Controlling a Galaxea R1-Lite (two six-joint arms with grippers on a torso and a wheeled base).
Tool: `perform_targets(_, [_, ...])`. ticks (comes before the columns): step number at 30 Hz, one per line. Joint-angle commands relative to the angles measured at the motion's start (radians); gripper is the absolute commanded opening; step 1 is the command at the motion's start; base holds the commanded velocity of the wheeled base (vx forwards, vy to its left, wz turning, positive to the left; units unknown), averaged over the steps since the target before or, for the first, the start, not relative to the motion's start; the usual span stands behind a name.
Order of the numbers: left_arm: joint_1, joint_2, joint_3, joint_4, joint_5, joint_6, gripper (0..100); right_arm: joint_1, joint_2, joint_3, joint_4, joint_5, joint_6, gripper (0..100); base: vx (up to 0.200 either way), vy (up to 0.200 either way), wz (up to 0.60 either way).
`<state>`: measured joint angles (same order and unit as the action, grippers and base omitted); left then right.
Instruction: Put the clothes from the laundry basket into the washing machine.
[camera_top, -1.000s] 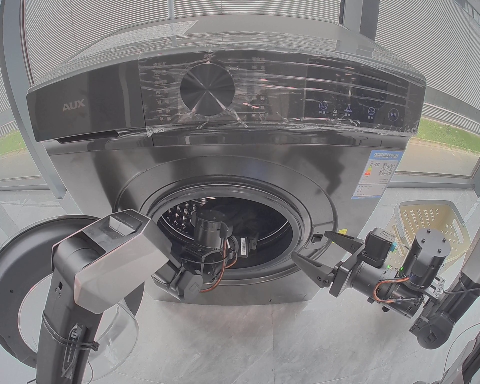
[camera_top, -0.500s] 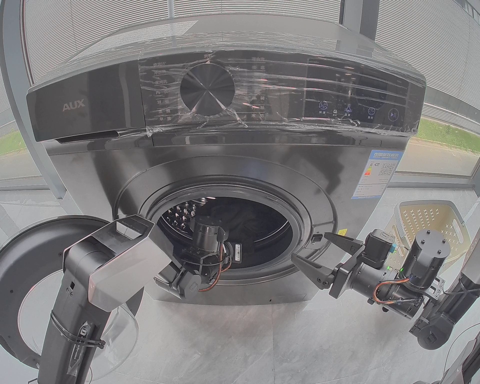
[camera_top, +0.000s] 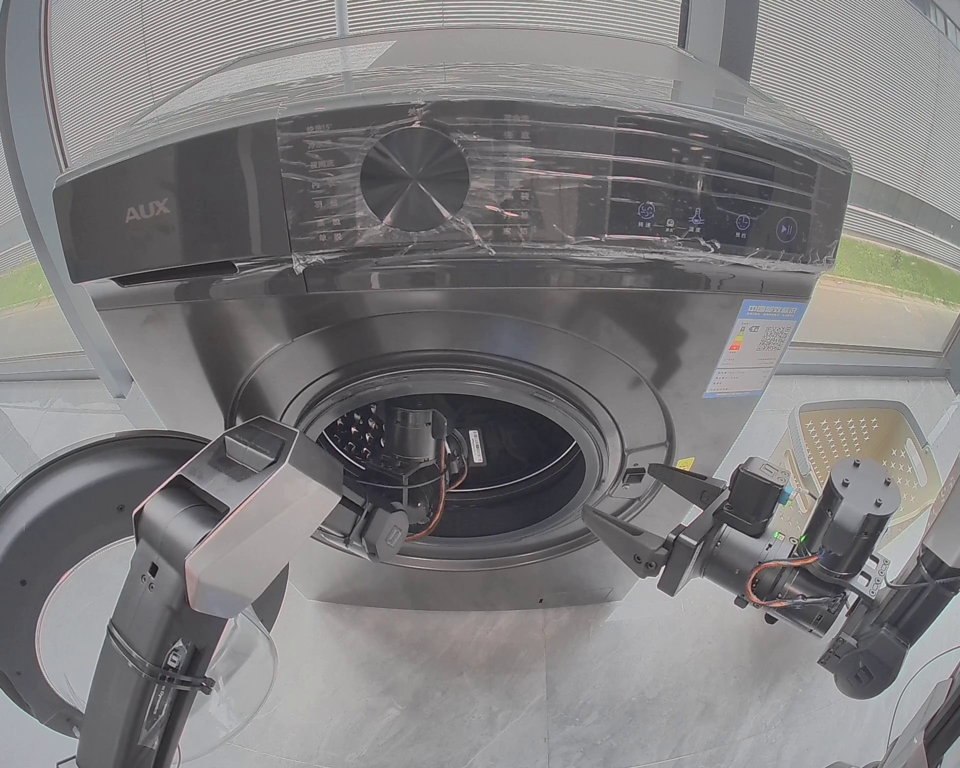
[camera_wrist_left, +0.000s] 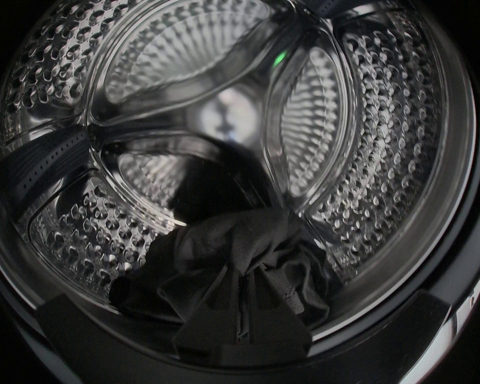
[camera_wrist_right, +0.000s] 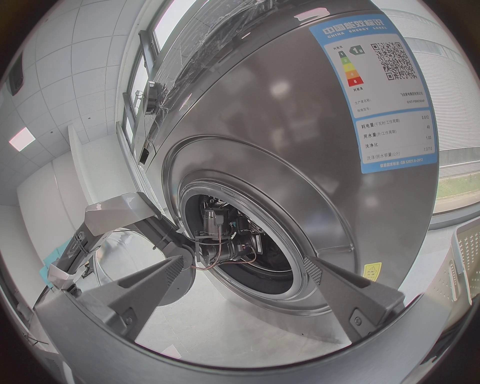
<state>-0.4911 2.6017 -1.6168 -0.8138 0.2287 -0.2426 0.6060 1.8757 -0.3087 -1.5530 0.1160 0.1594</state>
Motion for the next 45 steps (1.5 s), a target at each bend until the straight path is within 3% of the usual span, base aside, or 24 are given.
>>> perform_targets(1, [0.014,0.049,-0.068,0.002,0.012,-0.007,0,0.003,0.0,-0.001,-0.01,0.001,0.0,100,0.0,0.0,0.0])
perform_targets(12, [0.009,0.051,-0.071,0.007,0.014,-0.011,0,-0.003,-0.003,-0.001,-0.01,0.001,0.0,100,0.0,0.0,0.0])
perform_targets(13, [0.009,0.051,-0.069,0.007,0.014,-0.011,100,-0.003,-0.003,-0.001,-0.01,0.001,0.0,100,0.0,0.0,0.0])
perform_targets(18, [0.002,0.034,-0.041,-0.002,0.014,-0.012,100,-0.005,-0.003,0.0,-0.01,0.002,0.0,100,0.0,0.0,0.0])
perform_targets(20, [-0.009,-0.046,0.055,0.012,0.014,-0.009,100,-0.005,-0.001,0.002,-0.01,0.002,0.003,100,0.0,0.0,0.0])
perform_targets(21, [-0.053,-0.161,0.233,0.021,0.012,-0.011,100,-0.005,-0.003,0.0,-0.009,0.002,0.005,100,0.0,0.0,0.0])
perform_targets(24, [-0.09,-0.259,0.399,0.015,-0.003,-0.007,100,-0.005,-0.004,0.003,-0.01,0.002,0.006,100,0.0,0.0,0.0])
perform_targets(29, [-0.187,-0.468,0.703,0.004,-0.069,-0.015,100,-0.008,-0.01,0.019,-0.009,0.001,0.009,100,0.0,0.0,0.0])
perform_targets(32, [-0.241,-0.568,0.865,-0.065,-0.078,-0.041,100,-0.005,-0.01,0.028,-0.009,0.001,0.008,100,0.0,0.0,0.0])
perform_targets(35, [-0.276,-0.65,0.994,-0.119,-0.091,-0.046,100,0.001,-0.021,0.051,-0.009,-0.001,0.005,100,0.0,0.0,0.0])
perform_targets(38, [-0.285,-0.68,1.026,-0.127,-0.092,-0.046,100,0.003,-0.029,0.06,-0.009,-0.001,0.003,100,0.0,0.0,0.0])
perform_targets(40, [-0.316,-0.839,1.152,-0.131,-0.092,-0.063,100,0.005,-0.04,0.103,-0.009,-0.001,0.008,100,0.0,0.0,0.0])
perform_targets(43, [-0.322,-0.904,1.186,-0.133,-0.075,-0.075,100,0.003,-0.041,0.134,-0.01,-0.001,0.005,100,0.0,0.0,0.0])
perform_targets(45, [-0.316,-1.022,1.246,-0.133,-0.068,-0.109,100,-0.009,-0.081,0.194,-0.009,-0.006,0.0,100,0.0,0.0,0.0])
